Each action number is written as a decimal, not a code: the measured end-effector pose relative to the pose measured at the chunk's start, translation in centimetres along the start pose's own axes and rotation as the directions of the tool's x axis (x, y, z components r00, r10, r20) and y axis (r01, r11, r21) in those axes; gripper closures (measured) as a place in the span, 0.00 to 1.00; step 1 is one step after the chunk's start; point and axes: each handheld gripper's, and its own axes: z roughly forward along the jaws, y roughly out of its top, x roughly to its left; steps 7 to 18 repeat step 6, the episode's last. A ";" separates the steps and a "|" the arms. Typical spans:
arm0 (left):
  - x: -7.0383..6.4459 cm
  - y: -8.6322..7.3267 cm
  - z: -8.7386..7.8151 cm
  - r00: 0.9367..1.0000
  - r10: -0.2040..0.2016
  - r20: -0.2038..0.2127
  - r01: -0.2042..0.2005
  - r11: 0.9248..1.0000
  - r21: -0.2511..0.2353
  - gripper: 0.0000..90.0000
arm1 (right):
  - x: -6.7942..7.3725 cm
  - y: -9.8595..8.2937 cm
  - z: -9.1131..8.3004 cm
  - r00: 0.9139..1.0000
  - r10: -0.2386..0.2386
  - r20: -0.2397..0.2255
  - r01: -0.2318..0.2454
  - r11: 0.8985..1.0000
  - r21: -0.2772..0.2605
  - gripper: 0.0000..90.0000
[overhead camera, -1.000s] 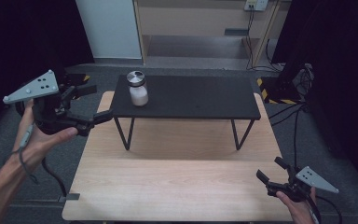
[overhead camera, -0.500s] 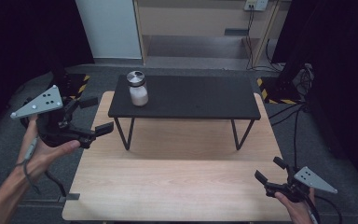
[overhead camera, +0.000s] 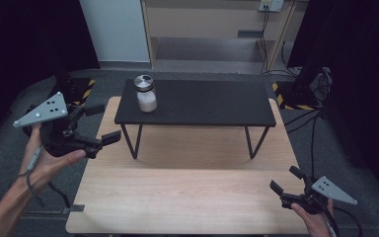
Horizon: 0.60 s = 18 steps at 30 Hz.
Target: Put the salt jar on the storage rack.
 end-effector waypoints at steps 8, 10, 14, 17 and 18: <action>-0.1 -0.2 -0.1 1.000 0.000 -0.001 0.000 1.000 -0.004 0.05 | 0.0 0.0 0.1 1.000 0.003 0.000 -0.003 1.000 0.001 0.05; -0.1 -0.2 -0.1 1.000 0.000 -0.001 0.000 1.000 -0.004 0.05 | 0.0 0.0 0.1 1.000 0.003 0.000 -0.003 1.000 0.001 0.05; -0.1 -0.2 -0.1 1.000 0.000 -0.001 0.000 1.000 -0.004 0.05 | 0.0 0.0 0.1 1.000 0.003 0.000 -0.003 1.000 0.001 0.05; -0.1 -0.2 -0.1 1.000 0.000 -0.001 0.000 1.000 -0.004 0.05 | 0.0 0.0 0.1 1.000 0.003 0.000 -0.003 1.000 0.001 0.05; -0.1 -0.2 -0.1 1.000 0.000 -0.001 0.000 1.000 -0.004 0.05 | 0.0 0.0 0.1 1.000 0.003 0.000 -0.003 1.000 0.001 0.05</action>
